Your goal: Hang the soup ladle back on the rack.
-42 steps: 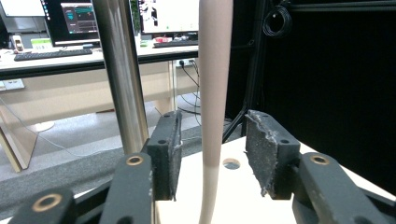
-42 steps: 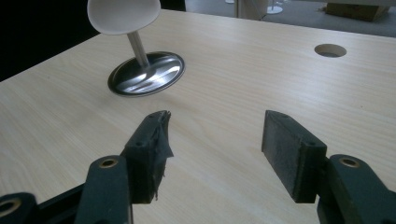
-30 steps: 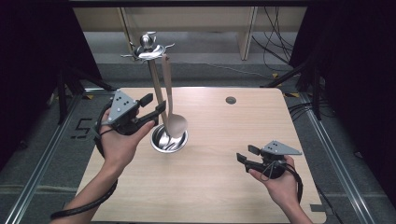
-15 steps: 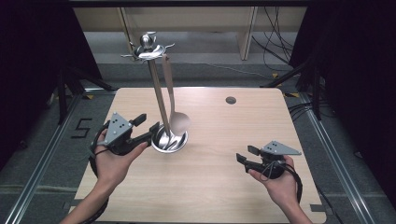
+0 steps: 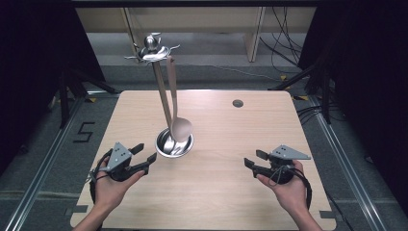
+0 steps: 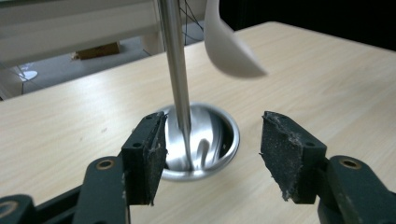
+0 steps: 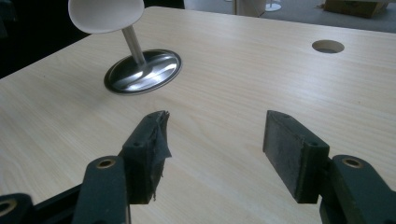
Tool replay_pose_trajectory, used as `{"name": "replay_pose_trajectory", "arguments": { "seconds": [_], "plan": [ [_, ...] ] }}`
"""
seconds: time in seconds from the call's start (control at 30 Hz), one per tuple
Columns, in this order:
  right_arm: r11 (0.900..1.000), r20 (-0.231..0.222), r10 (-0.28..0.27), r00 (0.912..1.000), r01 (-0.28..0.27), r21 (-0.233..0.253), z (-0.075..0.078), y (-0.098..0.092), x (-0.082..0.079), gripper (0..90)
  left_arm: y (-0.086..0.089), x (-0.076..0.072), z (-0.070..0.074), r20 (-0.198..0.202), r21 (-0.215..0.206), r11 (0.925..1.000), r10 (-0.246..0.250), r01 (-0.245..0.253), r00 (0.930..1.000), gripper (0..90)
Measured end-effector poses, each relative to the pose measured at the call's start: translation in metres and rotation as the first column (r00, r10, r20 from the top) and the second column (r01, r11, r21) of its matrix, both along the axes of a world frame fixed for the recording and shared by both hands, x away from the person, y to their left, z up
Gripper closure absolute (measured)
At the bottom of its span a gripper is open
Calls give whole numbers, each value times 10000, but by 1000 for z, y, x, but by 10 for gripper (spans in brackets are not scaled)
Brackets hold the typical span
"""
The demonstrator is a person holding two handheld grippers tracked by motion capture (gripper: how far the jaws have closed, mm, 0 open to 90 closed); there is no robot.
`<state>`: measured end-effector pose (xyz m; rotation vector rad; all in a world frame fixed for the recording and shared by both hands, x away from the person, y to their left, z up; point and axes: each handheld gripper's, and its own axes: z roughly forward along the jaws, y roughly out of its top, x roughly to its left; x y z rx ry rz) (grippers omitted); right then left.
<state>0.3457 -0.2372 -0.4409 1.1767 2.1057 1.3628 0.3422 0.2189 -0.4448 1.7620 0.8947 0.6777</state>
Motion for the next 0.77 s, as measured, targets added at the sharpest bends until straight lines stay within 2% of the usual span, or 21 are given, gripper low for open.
{"name": "replay_pose_trajectory", "arguments": {
  "seconds": [0.1,0.13,0.17,0.2,0.23,0.27,0.37,0.4,0.5,0.63,0.67,0.7,0.73,0.77],
  "plan": [
    [10000,-38,38,10000,-38,-1,-1,-1,0,404,7,1,-9,-84,68,10000,-43,43,10000,400],
    [9997,-314,-58,9995,66,251,-2,2,-1,404,8,1,-12,-145,83,10000,-3,4,9999,401],
    [9997,-561,-77,9984,91,248,-1,1,-2,404,10,2,-16,-163,147,9999,13,-11,9999,402],
    [9997,-561,-77,9984,91,248,-1,1,-2,404,12,3,-18,-130,269,9996,-99,103,9999,402],
    [9998,-430,-104,9990,112,189,-2,2,-1,405,13,3,-20,-210,363,9993,-19,26,9998,402],
    [9993,408,57,9992,-42,-363,-4,-1,3,405,14,4,-23,-309,341,9994,-3,14,9995,405],
    [9993,325,141,9994,-129,-351,-5,-1,4,404,17,6,-23,-332,141,9999,58,-54,9994,405],
    [9995,-40,117,9999,-118,-277,-8,1,3,404,18,7,-22,-312,161,9999,62,-57,9995,406],
    [9992,-116,143,9998,-148,-364,-10,2,3,401,19,8,-23,-358,-47,9999,128,-130,9993,407],
    [9996,3,91,10000,-91,-271,-10,1,3,399,20,9,-24,-507,-69,9997,249,-253,9984,408],
    [9981,143,125,9998,-116,-599,-10,-2,5,397,20,9,-25,-511,-126,9996,260,-267,9984,409],
    [9981,143,125,9998,-116,-599,-10,-2,5,397,21,11,-25,-435,-111,9998,160,-165,9989,409],
    [9979,149,132,9998,-123,-644,-10,-2,5,397,22,11,-24,-429,80,9999,149,-146,9990,409],
    [9989,46,168,9998,-166,-445,-11,-1,5,397,21,10,-25,-523,-123,9995,273,-280,9983,409]
  ]
}}
